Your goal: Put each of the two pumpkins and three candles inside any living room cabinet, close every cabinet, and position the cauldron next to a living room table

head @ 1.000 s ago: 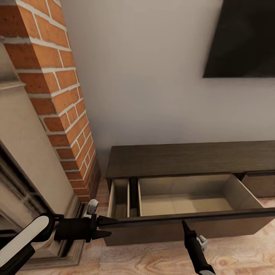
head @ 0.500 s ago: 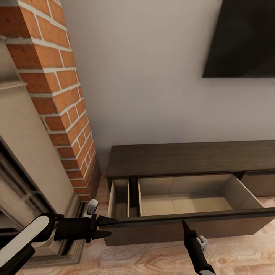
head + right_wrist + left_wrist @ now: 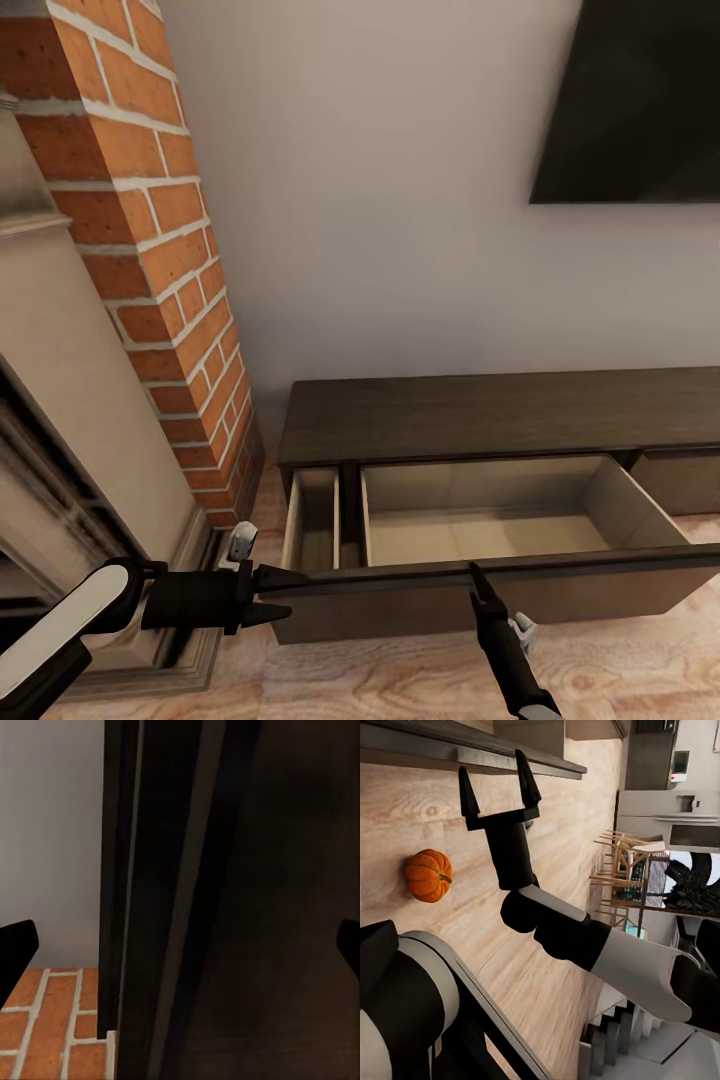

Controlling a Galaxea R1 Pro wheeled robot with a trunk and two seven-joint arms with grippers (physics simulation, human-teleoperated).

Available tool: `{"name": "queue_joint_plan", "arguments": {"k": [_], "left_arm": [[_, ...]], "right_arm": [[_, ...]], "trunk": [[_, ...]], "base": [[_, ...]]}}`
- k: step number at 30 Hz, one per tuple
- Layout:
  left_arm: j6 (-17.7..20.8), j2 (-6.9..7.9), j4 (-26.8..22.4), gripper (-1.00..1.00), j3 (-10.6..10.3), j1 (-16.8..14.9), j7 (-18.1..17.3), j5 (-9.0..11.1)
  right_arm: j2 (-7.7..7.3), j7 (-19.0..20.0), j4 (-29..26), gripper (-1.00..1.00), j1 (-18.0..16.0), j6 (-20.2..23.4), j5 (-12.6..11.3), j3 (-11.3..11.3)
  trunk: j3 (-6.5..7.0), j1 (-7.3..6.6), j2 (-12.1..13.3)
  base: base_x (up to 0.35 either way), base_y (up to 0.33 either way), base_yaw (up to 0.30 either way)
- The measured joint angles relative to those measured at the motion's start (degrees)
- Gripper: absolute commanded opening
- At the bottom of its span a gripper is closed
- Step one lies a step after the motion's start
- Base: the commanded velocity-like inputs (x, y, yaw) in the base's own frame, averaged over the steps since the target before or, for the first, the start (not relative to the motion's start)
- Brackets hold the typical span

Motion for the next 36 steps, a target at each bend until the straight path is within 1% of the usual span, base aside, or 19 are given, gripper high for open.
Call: {"name": "queue_joint_plan", "arguments": {"k": [4,16,19,23,30,33,36], "left_arm": [[0.0,0.0,0.0,1.0,0.0,0.0,0.0,0.0],[0.0,0.0,0.1,1.0,0.0,0.0,0.0,0.0],[0.0,0.0,0.1,1.0,0.0,0.0,0.0,0.0],[0.0,0.0,0.1,1.0,0.0,0.0,0.0,0.0],[0.0,0.0,0.2,1.0,0.0,0.0,0.0,0.1],[0.0,0.0,0.2,1.0,0.0,0.0,0.0,0.1],[0.0,0.0,0.3,1.0,-1.0,0.0,0.0,0.0]], "right_arm": [[0.0,0.0,0.0,1.0,0.0,0.0,0.0,0.0],[0.0,-0.1,0.0,1.0,0.0,0.2,0.0,0.0],[-0.02,-1.3,-0.2,1.0,0.0,0.4,0.0,0.1],[-0.08,-5.0,-0.6,1.0,0.0,0.6,0.0,0.0],[-0.09,-5.4,-0.6,1.0,0.0,0.3,0.0,0.0],[-0.09,-5.6,-0.6,1.0,0.0,0.5,0.0,0.0],[-0.09,-5.8,-0.7,1.0,0.0,0.7,0.1,0.1]], "trunk": [[0.0,0.02,0.0],[0.0,0.02,0.0],[0.0,0.01,0.0],[0.0,0.0,0.0],[0.0,0.0,0.0],[0.53,-0.65,1.2],[1.07,-1.31,2.4]], "base": [[-0.122,0.0,0.0],[-0.234,0.0,0.0],[-0.1,0.0,0.0],[-0.022,0.0,0.0],[-0.002,0.0,0.0],[0.0,0.0,0.0],[0.0,0.0,0.0]]}}
